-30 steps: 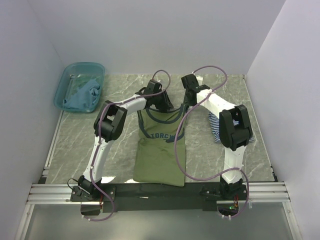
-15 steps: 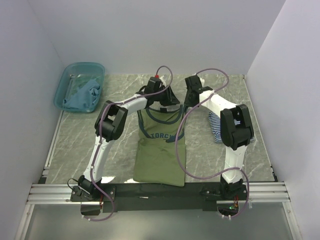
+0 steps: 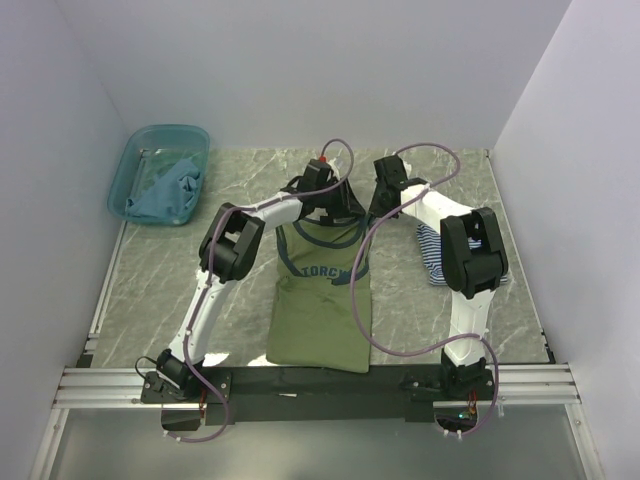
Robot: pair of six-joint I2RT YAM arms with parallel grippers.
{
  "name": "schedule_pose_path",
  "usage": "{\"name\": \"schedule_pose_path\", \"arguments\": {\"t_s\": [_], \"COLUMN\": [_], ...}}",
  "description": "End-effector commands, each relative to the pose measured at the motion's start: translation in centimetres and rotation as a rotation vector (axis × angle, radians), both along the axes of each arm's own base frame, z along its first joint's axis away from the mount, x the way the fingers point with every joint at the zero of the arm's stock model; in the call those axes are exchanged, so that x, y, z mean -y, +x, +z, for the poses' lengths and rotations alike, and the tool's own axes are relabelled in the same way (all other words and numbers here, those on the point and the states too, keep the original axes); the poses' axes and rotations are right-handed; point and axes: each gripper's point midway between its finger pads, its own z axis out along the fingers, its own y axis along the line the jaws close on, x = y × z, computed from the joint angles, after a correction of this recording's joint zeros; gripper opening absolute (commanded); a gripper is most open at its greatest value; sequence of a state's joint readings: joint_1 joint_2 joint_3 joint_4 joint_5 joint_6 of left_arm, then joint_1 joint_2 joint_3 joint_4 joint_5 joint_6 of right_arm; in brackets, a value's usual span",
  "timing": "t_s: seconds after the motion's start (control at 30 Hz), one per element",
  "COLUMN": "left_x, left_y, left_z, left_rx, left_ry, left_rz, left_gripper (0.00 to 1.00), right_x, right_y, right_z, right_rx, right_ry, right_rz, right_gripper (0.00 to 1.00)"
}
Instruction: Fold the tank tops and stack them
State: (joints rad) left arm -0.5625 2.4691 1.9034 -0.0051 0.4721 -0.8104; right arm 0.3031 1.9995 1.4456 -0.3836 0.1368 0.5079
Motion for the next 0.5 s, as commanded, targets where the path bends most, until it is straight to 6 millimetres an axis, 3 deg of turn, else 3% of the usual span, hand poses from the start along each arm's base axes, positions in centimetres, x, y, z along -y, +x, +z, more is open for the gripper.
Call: {"name": "schedule_pose_path", "arguments": {"t_s": [0.0,0.07,0.3,0.47], "left_x": [-1.1,-2.0,-3.6,-4.5], "left_y": [0.1,0.1,-0.7,-0.5], "left_z": [0.9,2.4,0.6,1.0], "left_rx": [0.021,0.032,-0.008,0.009], "left_ry": [0.014,-0.005,0.061,0.084], "left_rz": [0.065,0.104,0.119,0.145], "left_gripper": [0.37,0.37,0.23,0.20], "right_x": [0.3,0.3,0.4,0.3], "right_y": [0.5,0.3,0.6,1.3], "right_z": [0.2,0.0,0.5,1.6], "right_rx": [0.027,0.027,0.041,0.074], "right_ry": [0.020,0.026,0.033,0.044], "right_rz": [-0.020,-0.022,-0.034,-0.032], "right_gripper": [0.00,0.00,0.00,0.00]}}
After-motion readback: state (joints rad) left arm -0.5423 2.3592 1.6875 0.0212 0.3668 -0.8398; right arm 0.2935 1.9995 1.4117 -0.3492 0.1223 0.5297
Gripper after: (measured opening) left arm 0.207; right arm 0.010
